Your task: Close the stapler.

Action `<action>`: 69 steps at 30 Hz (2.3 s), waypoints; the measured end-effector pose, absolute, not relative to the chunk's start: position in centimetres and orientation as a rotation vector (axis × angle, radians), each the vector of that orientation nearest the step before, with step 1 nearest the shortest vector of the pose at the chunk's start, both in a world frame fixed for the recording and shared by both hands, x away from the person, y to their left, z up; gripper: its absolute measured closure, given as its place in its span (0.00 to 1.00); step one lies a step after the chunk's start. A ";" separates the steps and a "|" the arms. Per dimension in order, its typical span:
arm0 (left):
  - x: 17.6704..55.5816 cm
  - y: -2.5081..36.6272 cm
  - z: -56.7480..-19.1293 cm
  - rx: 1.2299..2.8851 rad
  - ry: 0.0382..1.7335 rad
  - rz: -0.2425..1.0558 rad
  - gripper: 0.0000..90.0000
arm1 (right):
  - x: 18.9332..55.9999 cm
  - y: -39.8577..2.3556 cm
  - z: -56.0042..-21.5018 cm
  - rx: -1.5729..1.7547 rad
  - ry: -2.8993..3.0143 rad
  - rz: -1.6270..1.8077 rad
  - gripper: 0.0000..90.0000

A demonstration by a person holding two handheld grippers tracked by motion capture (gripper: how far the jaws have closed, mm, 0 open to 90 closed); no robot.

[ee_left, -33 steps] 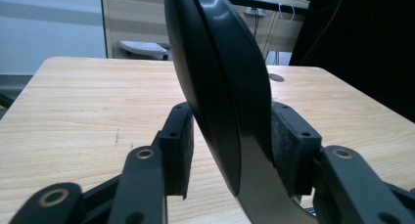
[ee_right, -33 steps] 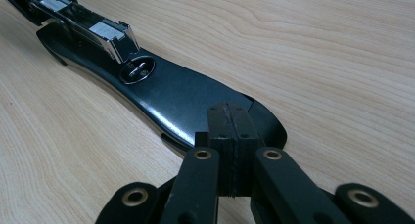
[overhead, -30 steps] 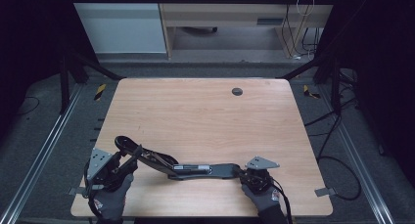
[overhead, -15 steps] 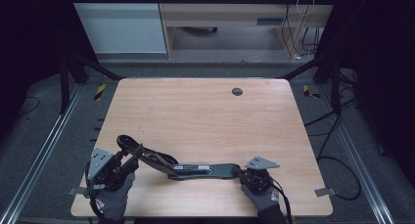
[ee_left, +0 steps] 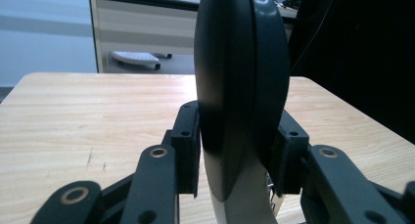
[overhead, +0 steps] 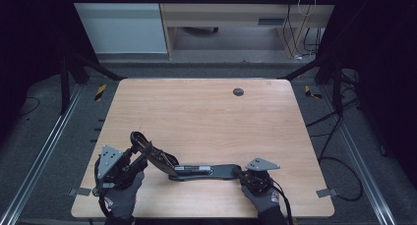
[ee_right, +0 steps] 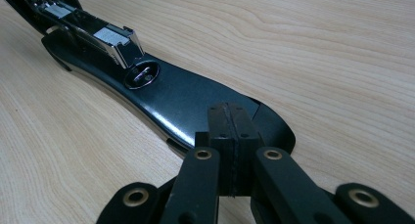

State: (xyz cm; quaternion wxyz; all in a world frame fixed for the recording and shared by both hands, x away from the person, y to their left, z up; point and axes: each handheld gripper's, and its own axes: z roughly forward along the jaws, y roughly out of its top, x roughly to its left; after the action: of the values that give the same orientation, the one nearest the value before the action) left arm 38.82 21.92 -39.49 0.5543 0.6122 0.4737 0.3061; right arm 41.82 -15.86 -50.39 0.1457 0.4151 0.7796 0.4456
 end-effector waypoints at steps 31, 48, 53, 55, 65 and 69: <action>38.6 16.3 -38.5 1.553 1.034 0.931 0.69 | 41.9 -15.9 -50.4 1.197 2.251 1.299 1.00; 38.4 13.4 -38.9 1.600 0.962 1.062 0.69 | 41.9 -16.0 -50.4 1.199 2.254 1.303 1.00; 38.4 12.2 -39.0 1.633 0.927 1.103 0.69 | 41.9 -16.0 -50.4 1.199 2.255 1.307 1.00; 38.5 11.5 -39.1 1.647 0.910 1.129 0.69 | 41.9 -16.0 -50.4 1.199 2.256 1.307 1.00; 38.5 9.8 -39.6 1.684 0.868 1.188 0.68 | 41.9 -16.0 -50.5 1.199 2.258 1.313 1.00; 38.5 9.2 -39.8 1.698 0.851 1.203 0.68 | 41.9 -16.0 -50.5 1.200 2.257 1.317 1.00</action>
State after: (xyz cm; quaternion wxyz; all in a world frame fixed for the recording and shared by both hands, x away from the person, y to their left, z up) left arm 38.47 9.19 -39.82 0.4319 0.6812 0.3413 0.4826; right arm 41.90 -15.96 -50.48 0.1328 0.4135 0.7781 0.4539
